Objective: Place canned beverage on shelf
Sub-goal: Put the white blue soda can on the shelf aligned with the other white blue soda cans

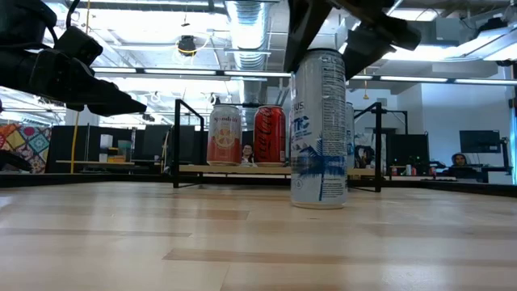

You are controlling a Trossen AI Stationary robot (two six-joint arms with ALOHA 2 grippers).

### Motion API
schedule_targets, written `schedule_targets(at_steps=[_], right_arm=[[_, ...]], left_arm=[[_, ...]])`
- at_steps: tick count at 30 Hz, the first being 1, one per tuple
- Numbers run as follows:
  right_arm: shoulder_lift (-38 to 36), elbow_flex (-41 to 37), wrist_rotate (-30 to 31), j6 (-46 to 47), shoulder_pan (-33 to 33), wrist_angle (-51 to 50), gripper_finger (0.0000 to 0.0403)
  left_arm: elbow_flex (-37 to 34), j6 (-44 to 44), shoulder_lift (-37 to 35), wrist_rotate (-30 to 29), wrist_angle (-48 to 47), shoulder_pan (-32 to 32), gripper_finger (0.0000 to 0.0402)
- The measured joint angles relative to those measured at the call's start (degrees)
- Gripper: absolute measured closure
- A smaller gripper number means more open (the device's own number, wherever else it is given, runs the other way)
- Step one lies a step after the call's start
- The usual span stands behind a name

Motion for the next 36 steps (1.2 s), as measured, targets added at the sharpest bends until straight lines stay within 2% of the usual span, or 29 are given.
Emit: schedule_targets(at_steps=[5,11,17,24,31,36], right_arm=[[0.26,0.02,-0.01,0.05,0.21,0.14,0.0113],[0.09,0.02,0.03,-3.74,0.19,-0.23,0.0114],[-3.45,-0.15,0.16,-14.80,0.60,-5.03,0.0114],[-9.87,0.00,0.69,-31.67,0.60,-2.54,0.0115],[-14.15,-2.36,-8.95,-46.04,-0.39,0.55,0.0116],[-19.50,-12.06,-12.80,-56.11,-3.44,14.68,0.0116]], left_arm=[[0.00,0.00,-0.01,0.00,0.01,0.00,0.0028],[0.00,0.00,-0.01,0.00,0.00,-0.01,0.0028],[0.00,0.00,0.01,0.00,0.00,-0.01,0.0028],[0.00,0.00,0.01,0.00,0.01,0.01,0.0028],[0.00,0.00,0.01,0.00,0.02,0.01,0.0028],[0.00,0.00,0.01,-0.02,0.00,0.01,0.0028]])
